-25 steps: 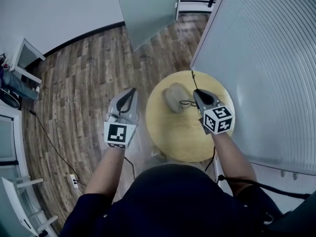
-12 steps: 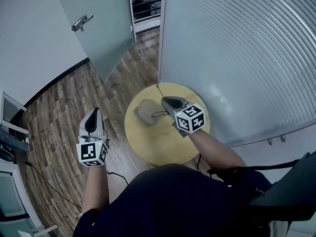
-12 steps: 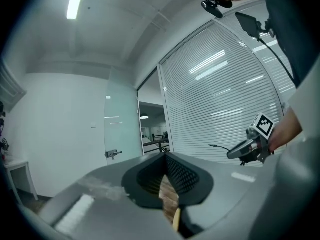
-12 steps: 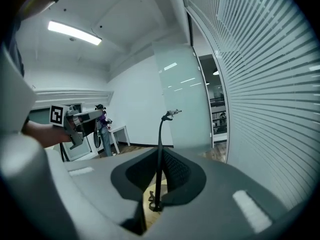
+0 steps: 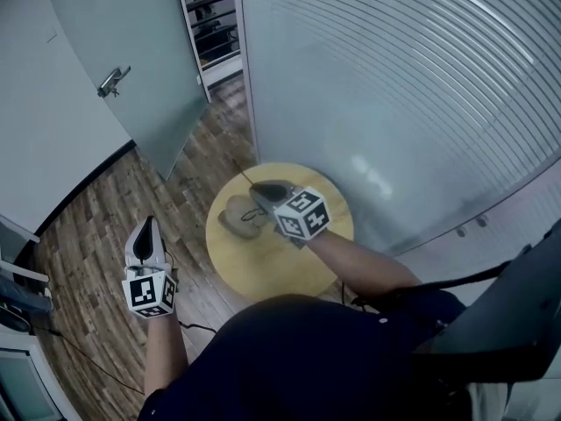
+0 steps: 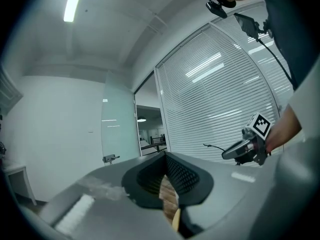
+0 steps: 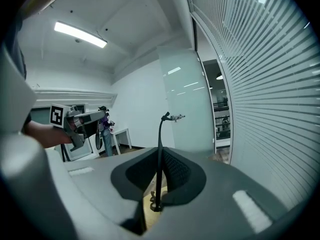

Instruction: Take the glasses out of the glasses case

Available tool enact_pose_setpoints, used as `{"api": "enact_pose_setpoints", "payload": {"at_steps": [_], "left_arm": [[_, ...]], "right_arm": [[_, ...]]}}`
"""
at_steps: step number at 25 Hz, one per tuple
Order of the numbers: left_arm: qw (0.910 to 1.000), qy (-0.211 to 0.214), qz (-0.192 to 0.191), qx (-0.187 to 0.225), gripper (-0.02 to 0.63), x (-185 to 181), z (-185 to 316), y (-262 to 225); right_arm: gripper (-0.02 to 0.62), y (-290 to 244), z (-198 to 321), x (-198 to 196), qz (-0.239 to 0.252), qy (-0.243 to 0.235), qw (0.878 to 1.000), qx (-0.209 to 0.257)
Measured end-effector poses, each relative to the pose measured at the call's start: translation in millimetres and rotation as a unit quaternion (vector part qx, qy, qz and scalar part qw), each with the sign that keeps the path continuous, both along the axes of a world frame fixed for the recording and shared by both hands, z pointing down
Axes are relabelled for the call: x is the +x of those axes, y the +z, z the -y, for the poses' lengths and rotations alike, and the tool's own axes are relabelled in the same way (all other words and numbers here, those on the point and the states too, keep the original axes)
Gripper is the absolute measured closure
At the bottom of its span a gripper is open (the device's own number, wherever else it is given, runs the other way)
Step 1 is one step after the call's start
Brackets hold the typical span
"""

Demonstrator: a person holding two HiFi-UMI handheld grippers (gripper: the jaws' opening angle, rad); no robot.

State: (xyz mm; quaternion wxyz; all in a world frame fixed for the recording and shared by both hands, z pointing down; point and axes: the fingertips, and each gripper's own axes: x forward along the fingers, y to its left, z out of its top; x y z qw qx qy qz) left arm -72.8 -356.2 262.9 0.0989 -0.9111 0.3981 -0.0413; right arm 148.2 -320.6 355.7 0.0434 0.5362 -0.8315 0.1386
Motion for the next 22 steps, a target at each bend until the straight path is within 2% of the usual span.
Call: {"api": "enact_pose_setpoints", "payload": {"at_steps": [3,7,12,22], "left_arm": [[1.0000,-0.002,0.000,0.000,0.600,0,-7,-11],[1.0000,0.000,0.006,0.002,0.600,19,-4,8],[0.9999,-0.009,-0.010,-0.002,0.600,-5,4,1],[0.9999,-0.005,-0.015,0.001,0.600,-4,11,18]], "right_arm": [[0.565,-14,-6,0,0.002,-0.002,1.000,0.003],[0.565,4,-1,24,0.007,0.007,1.000,0.008],[0.565,-8,5,11,0.005,0.016,1.000,0.012],[0.565,5,14,10,0.010,0.027,0.999,0.021]]}}
